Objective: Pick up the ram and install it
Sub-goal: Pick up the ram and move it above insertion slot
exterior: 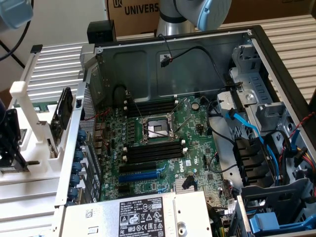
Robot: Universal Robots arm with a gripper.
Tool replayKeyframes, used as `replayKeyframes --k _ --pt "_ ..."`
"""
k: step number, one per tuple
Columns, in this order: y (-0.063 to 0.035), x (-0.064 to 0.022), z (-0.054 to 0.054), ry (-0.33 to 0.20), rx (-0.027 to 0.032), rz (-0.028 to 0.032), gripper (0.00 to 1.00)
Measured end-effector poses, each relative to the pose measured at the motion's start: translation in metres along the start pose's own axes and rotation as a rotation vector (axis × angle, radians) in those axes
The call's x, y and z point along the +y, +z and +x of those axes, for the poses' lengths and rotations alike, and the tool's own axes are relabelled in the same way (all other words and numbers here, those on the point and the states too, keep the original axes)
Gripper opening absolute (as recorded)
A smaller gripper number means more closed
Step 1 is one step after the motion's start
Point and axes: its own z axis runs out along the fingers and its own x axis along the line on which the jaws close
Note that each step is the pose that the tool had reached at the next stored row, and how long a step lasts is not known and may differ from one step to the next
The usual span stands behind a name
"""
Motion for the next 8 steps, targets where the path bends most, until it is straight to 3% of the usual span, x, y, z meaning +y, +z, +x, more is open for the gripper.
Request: replayKeyframes --k 3,8 --pt "-0.0001 0.0000 0.0001 0.000 -0.0042 -0.0004 0.14" --pt "-0.0005 0.0001 0.0000 0.000 -0.0022 -0.0001 0.13"
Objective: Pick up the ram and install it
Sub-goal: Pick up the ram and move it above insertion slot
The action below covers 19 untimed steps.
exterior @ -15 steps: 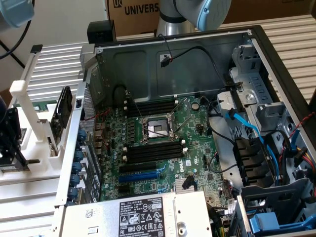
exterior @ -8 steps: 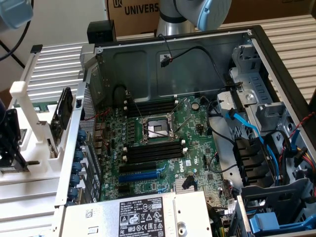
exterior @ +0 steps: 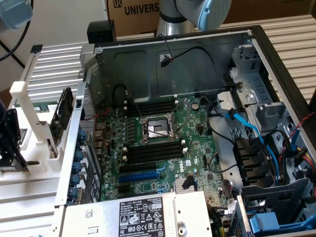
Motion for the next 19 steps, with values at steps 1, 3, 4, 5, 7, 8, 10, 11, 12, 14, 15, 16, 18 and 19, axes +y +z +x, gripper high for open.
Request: replayKeyframes --k 1,3,4,5,7,8,10,11,12,14,15,16,18,19 --pt "-0.0009 0.0000 0.000 0.000 0.0023 0.0000 0.13" --pt "-0.0041 -0.0002 0.000 0.001 0.0092 0.0004 0.13" --pt "-0.0062 -0.0002 0.000 0.001 0.0127 0.0007 0.13" --pt "-0.0083 -0.0003 0.000 0.002 0.0166 0.0010 0.13" --pt "-0.0130 -0.0006 0.000 0.003 0.0241 0.0016 0.13" --pt "-0.0155 -0.0007 -0.001 0.004 0.0277 0.0017 0.13" --pt "-0.0214 -0.0009 -0.001 0.006 0.0332 0.0022 0.13" --pt "-0.0245 -0.0011 -0.001 0.007 0.0357 0.0024 0.13" --pt "-0.0280 -0.0012 -0.001 0.008 0.0379 0.0025 0.13" --pt "-0.0346 -0.0015 -0.002 0.009 0.0415 0.0029 0.13" --pt "-0.0382 -0.0017 -0.002 0.010 0.0431 0.0031 0.13" --pt "-0.0426 -0.0019 -0.002 0.010 0.0445 0.0031 0.13" --pt "-0.0510 -0.0022 -0.003 0.012 0.0469 0.0032 0.13" --pt "-0.0551 -0.0024 -0.003 0.012 0.0478 0.0034 0.13"
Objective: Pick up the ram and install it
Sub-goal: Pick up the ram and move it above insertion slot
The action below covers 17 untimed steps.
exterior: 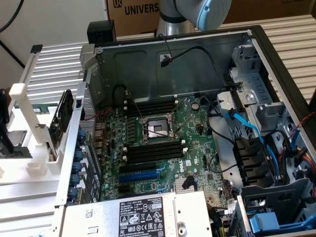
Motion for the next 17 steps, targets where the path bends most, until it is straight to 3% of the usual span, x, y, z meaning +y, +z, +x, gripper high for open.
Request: replayKeyframes --k 12,13,17 --pt "-0.0540 -0.0025 -0.001 0.016 0.0066 0.0001 0.13" --pt "-0.0675 -0.0031 0.000 0.023 0.0079 0.0000 0.13" --pt "-0.0845 -0.0047 0.000 0.032 0.0112 -0.0001 0.13"
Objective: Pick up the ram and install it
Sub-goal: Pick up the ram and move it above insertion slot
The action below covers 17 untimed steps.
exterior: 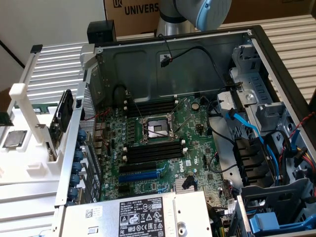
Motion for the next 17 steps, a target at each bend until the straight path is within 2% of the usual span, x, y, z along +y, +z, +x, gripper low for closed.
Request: replayKeyframes --k 6,14,17 --pt "-0.0011 -0.0026 0.000 0.007 0.0008 0.0000 0.13" --pt "-0.0265 -0.0208 -0.002 0.008 0.0001 0.0050 0.13" --pt "-0.0318 -0.0305 -0.003 0.008 -0.0001 0.0070 0.13"
